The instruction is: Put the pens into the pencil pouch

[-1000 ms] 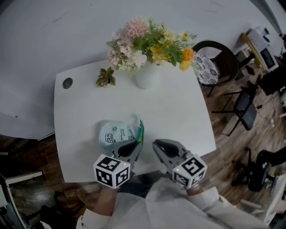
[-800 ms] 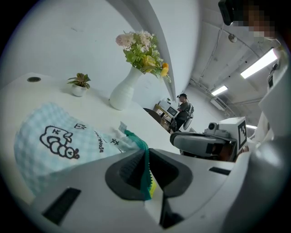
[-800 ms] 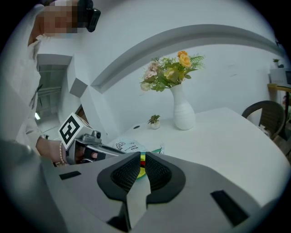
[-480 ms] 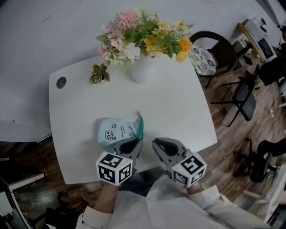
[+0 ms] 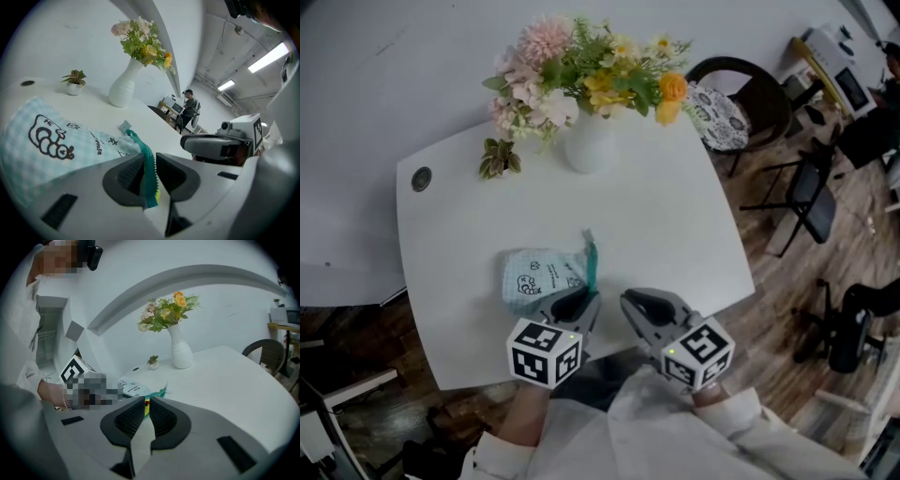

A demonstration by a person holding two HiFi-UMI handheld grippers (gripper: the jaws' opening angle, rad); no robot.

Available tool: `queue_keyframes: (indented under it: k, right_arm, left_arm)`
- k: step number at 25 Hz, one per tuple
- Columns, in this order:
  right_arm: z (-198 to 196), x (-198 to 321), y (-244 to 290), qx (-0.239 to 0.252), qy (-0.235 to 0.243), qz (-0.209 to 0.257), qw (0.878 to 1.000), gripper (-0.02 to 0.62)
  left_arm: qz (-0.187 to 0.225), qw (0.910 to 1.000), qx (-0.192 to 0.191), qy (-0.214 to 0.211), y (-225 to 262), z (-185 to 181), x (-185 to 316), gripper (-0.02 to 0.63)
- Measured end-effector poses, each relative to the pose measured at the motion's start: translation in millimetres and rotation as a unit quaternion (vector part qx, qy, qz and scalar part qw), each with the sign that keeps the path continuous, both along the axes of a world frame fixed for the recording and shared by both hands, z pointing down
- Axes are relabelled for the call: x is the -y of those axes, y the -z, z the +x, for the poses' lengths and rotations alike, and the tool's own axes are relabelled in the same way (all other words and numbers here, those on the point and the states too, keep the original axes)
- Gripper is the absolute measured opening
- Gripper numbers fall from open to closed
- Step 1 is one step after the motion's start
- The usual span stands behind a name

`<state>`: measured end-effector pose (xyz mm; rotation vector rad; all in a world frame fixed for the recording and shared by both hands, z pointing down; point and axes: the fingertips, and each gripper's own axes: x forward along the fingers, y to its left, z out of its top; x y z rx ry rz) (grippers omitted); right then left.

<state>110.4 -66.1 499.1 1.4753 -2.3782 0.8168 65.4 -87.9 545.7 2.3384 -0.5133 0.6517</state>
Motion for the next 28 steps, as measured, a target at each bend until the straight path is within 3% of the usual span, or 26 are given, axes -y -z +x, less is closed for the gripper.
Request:
queue_keyframes:
  k: [11, 28]
  right_arm:
    - [5, 3, 2, 0.0, -0.001, 0.004, 1.0, 0.034]
    - [-6, 29, 35, -0.009, 0.017, 0.05, 0.999, 0.034]
  left_arm:
    - [0.013, 0.9998, 0.012, -0.004, 6, 5, -2, 0.11]
    - [0.059, 0.9974, -0.035, 0.024, 58, -11, 24, 0.11]
